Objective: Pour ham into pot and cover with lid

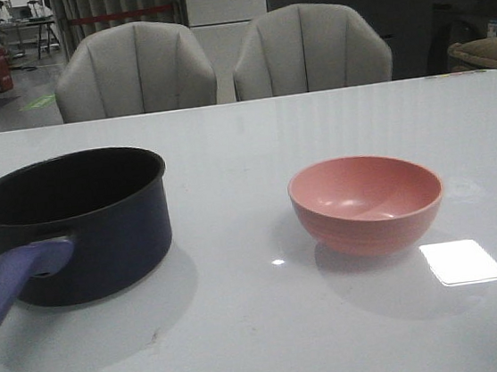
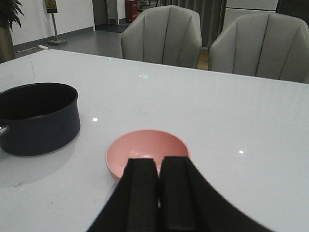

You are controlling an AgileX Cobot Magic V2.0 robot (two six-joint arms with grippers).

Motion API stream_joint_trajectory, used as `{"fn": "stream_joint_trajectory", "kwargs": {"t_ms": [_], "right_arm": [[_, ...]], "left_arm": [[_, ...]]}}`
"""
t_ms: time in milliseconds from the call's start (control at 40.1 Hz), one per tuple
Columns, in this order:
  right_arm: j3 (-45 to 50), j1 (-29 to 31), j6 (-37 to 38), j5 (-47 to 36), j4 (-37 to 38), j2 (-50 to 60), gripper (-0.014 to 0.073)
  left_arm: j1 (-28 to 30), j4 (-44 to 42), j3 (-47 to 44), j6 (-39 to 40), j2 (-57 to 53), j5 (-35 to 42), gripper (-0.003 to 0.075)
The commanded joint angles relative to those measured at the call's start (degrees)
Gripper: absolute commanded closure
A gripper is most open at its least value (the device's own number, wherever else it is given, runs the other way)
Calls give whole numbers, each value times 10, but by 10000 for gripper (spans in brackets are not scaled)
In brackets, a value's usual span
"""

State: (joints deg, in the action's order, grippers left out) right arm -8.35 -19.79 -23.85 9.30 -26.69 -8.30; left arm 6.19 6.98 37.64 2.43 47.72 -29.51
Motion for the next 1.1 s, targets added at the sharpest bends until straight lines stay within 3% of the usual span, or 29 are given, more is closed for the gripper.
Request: {"fn": "stream_joint_trajectory", "kwargs": {"t_ms": [0,200,599,1073], "right_arm": [[-15,1,-3,-42,-3,-5,445],[-15,1,-3,-42,-3,-5,445],[-15,1,-3,-42,-3,-5,445],[-15,1,-3,-42,-3,-5,445]], "left_arm": [[24,51,37,5,64,3,94],[53,53,104,5,198,-68,94],[55,1,266,21,392,-196,94],[54,-9,324,47,484,-228,94]]}}
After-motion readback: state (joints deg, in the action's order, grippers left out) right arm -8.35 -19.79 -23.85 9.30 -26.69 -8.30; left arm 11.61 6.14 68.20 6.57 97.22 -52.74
